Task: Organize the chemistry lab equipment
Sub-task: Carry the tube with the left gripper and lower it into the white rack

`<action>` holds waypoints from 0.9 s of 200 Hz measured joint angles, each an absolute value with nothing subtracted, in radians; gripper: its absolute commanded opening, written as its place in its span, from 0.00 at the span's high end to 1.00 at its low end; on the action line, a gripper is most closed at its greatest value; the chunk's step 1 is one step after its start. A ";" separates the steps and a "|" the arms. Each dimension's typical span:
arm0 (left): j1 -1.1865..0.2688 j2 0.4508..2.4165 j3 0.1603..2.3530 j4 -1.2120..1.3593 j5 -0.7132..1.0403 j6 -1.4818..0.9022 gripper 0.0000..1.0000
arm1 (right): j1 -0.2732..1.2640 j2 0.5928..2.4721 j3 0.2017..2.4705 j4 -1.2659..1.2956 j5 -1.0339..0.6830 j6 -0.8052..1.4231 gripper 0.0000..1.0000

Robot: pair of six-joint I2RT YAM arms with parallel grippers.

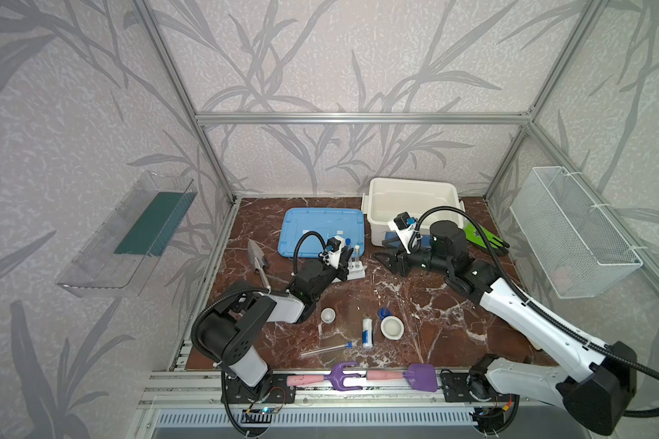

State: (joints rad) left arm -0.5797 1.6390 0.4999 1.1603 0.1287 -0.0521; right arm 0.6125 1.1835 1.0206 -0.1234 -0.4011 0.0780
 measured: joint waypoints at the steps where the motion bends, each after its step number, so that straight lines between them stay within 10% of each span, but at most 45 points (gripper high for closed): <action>1: -0.580 1.640 0.500 1.161 0.129 -0.052 0.93 | 0.612 1.184 1.020 -0.123 -0.401 0.078 0.45; 180: -0.580 1.707 0.492 1.197 0.160 -0.053 0.92 | 0.602 1.204 1.001 -0.093 -0.404 0.104 0.45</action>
